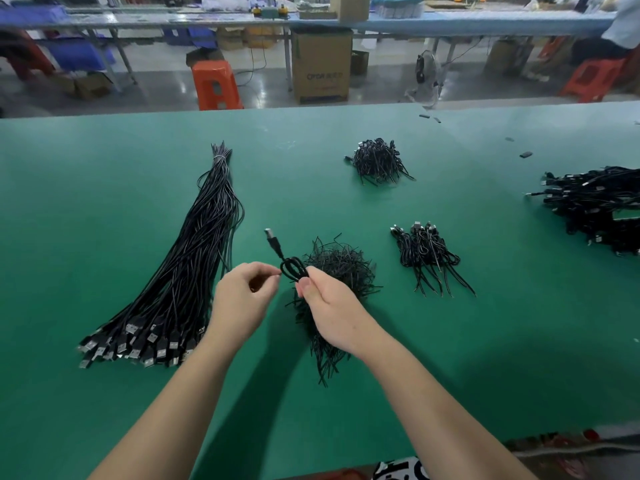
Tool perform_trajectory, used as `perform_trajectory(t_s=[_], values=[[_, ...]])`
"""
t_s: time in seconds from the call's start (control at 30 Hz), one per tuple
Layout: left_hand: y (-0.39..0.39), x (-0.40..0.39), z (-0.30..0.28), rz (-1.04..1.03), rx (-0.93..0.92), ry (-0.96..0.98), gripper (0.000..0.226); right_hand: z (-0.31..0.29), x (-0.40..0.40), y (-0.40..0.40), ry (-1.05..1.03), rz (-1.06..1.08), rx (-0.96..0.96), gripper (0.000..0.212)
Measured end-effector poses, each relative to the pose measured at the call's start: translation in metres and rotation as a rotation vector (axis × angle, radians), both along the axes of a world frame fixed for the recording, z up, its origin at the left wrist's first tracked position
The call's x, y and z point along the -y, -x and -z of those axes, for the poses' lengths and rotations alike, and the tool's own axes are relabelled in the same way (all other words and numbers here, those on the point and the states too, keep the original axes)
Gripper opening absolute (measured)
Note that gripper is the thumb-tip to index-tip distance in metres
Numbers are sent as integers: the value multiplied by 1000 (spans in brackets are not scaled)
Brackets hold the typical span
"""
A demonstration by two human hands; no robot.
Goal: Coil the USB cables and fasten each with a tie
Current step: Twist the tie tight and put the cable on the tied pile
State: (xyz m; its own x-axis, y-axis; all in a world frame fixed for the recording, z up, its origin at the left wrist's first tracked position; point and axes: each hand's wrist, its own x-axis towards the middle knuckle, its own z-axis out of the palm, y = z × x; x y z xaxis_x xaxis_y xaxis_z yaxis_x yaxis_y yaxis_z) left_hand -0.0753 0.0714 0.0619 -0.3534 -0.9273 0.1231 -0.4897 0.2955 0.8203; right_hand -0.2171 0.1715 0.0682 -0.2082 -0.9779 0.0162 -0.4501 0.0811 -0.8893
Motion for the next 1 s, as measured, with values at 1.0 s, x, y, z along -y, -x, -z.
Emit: perform_trajectory(t_s=[1.0], values=[[-9, -22, -47, 330, 200, 933, 11, -22, 1, -5, -170, -128, 738, 26]])
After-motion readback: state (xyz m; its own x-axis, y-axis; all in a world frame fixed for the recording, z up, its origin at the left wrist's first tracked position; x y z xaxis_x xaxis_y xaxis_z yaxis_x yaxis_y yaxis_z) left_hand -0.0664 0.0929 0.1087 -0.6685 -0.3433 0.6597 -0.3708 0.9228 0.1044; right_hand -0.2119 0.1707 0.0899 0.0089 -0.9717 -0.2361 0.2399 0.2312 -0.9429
